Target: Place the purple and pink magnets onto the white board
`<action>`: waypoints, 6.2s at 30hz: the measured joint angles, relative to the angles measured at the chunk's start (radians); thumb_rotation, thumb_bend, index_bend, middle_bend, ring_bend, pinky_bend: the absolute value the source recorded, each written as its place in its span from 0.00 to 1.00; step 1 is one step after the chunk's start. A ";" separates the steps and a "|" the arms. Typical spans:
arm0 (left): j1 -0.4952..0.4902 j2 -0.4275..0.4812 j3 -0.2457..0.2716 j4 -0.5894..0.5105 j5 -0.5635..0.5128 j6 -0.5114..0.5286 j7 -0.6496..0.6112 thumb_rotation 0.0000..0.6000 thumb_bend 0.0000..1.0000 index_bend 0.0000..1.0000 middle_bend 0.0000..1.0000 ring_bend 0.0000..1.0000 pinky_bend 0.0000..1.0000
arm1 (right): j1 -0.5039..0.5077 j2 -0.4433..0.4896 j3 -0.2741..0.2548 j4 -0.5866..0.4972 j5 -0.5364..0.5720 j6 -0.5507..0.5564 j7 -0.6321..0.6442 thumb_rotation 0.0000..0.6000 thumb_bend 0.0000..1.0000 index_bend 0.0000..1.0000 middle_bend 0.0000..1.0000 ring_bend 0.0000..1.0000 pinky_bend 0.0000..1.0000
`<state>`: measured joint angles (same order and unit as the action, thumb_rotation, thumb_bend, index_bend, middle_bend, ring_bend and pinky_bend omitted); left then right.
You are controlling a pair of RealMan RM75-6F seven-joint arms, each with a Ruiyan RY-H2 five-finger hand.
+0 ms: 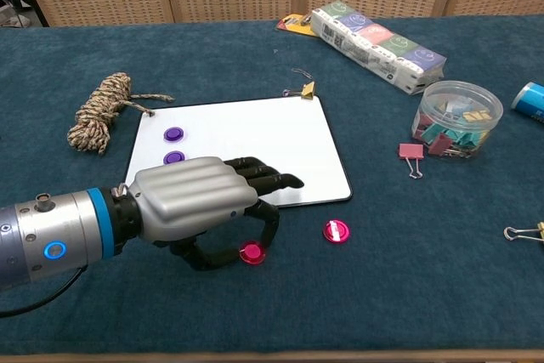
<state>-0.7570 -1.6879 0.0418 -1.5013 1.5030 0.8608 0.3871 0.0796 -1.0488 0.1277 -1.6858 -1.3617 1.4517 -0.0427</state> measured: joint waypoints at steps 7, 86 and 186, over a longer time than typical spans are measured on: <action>0.000 -0.006 0.002 0.002 0.000 0.000 0.002 1.00 0.44 0.62 0.00 0.00 0.00 | -0.001 0.001 0.001 0.000 0.000 0.002 0.001 1.00 0.00 0.00 0.00 0.00 0.00; -0.066 -0.074 -0.172 0.298 -0.158 0.014 -0.255 1.00 0.30 0.14 0.00 0.00 0.00 | 0.004 -0.002 0.002 0.010 0.014 -0.014 0.003 1.00 0.00 0.00 0.00 0.00 0.00; 0.588 0.722 -0.129 -0.237 -0.223 0.486 -0.461 1.00 0.31 0.00 0.00 0.00 0.00 | 0.591 -0.561 -0.069 -0.001 0.177 -0.513 -0.535 1.00 0.23 0.37 0.00 0.00 0.02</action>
<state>-0.1689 -0.9655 -0.0872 -1.7382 1.2802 1.3471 -0.0744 0.6706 -1.6101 0.0590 -1.6869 -1.1849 0.9389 -0.5775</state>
